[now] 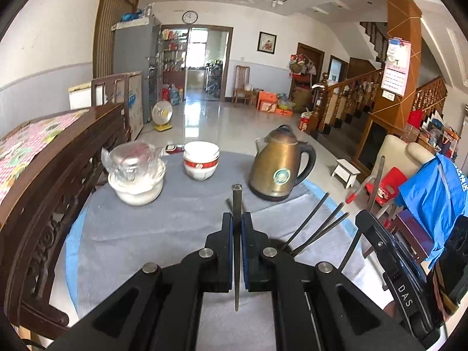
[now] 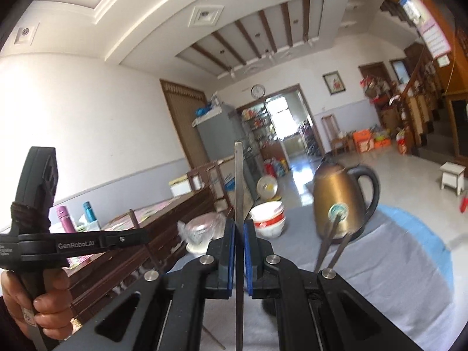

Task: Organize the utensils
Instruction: 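Lift both held chopsticks and carry them over the grey cup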

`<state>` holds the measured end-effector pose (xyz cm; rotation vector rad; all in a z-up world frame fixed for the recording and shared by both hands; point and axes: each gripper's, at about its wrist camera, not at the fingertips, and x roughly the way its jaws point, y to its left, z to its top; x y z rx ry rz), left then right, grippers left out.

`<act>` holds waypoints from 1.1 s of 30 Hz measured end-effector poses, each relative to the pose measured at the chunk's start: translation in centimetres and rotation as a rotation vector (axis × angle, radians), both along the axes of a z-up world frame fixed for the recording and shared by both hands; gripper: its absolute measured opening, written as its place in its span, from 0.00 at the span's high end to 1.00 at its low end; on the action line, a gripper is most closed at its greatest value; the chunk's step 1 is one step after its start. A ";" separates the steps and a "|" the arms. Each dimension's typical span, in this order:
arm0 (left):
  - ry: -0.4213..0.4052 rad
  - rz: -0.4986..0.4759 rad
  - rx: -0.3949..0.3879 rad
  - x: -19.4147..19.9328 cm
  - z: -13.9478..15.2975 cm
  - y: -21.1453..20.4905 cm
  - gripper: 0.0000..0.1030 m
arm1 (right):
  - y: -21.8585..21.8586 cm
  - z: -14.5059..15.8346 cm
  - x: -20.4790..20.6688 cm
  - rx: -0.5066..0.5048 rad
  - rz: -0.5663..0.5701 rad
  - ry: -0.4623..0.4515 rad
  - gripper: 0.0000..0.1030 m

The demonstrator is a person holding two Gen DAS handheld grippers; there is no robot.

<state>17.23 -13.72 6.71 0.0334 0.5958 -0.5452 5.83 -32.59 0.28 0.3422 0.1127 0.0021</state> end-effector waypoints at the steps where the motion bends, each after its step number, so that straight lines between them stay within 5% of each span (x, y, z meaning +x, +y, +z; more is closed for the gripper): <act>1: -0.004 -0.004 0.000 -0.1 0.2 -0.2 0.95 | 0.0 0.3 -0.3 -0.011 -0.011 -0.016 0.94; 17: -0.130 -0.038 -0.105 0.0 6.7 -3.9 0.95 | -3.0 5.1 1.9 -0.045 -0.125 -0.161 0.94; 33: -0.129 0.024 -0.105 2.3 1.5 -6.5 0.95 | -3.4 0.6 8.2 -0.056 -0.247 -0.052 0.94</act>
